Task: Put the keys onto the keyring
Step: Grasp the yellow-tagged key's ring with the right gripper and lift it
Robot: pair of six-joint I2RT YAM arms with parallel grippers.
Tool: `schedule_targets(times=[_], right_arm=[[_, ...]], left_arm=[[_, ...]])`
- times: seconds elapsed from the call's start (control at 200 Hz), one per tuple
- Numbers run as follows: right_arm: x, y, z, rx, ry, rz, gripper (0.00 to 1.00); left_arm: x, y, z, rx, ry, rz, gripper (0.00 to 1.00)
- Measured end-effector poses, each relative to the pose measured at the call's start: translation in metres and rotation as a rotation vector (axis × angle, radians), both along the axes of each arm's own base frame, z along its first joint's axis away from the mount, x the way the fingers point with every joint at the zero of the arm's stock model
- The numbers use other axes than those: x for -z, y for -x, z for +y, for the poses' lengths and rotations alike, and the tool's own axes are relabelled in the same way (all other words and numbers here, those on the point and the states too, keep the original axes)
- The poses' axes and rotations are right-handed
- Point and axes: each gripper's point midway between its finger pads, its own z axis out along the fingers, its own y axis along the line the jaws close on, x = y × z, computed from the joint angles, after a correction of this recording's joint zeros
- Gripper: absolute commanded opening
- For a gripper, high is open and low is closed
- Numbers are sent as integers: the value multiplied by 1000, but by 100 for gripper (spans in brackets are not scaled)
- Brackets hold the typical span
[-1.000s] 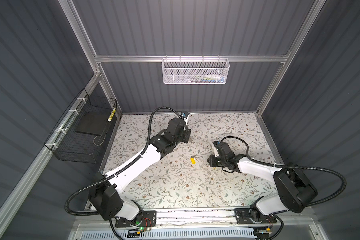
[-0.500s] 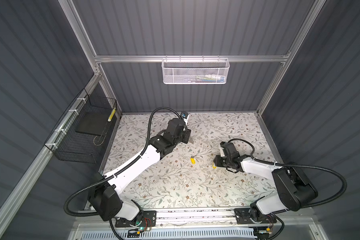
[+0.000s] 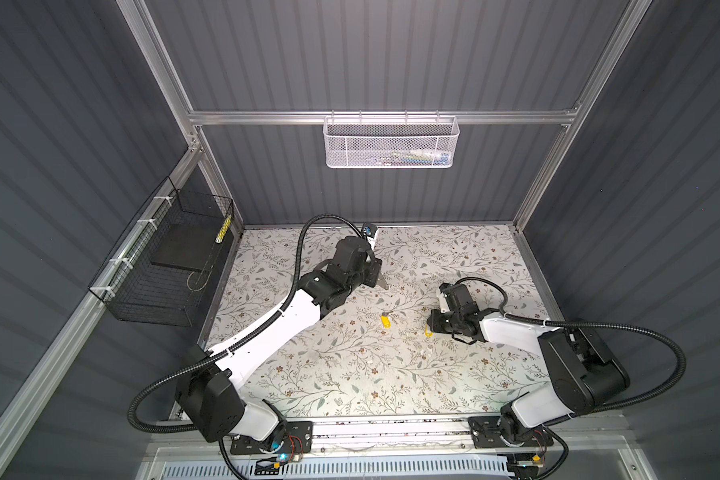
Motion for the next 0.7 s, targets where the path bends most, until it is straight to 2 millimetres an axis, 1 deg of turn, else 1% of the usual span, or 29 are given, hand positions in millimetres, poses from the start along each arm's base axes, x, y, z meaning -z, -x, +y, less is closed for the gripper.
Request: schedule_targets(times=[0.175,0.545,0.62,0.7], right_arm=[[0,-1,1,-4,-2,-2,20],[1,-3,2,-16,2,-3,11],[1,-3,2,-18,3,-4,9],[1,-3,2,-17,2,-3,2]], left_arm=[[0,1,-1,6,2,2,0],[0,1,-2,16,-1,2,0],[0,1,-2,16,-1,2,0],[0,1,-2,16,-1,2,0]])
